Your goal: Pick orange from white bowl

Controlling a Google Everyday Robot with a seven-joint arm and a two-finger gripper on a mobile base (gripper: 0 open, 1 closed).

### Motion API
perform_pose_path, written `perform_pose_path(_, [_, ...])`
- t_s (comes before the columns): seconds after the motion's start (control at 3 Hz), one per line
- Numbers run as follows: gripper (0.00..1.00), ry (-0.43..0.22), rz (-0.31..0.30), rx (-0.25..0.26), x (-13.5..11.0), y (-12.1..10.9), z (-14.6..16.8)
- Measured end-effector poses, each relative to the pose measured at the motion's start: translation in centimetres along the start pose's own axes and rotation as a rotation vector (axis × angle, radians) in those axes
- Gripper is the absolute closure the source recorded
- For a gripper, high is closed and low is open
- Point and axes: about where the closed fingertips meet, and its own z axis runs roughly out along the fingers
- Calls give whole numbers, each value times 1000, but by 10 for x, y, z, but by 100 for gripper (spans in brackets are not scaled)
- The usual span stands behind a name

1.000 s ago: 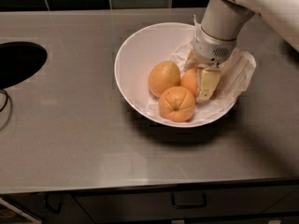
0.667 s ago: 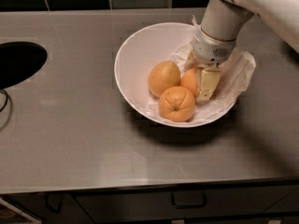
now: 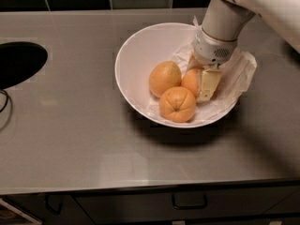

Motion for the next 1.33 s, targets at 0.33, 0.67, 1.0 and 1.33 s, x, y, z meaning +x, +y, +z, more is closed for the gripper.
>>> perform_pose_path(0.33, [86, 0, 0, 0, 0, 0, 0])
perform_pose_path(0.67, [100, 0, 0, 0, 0, 0, 0])
perform_pose_path(1.0, [100, 11, -8, 33, -6, 0, -12])
perform_pose_path(1.33, [100, 41, -8, 82, -12, 2, -33])
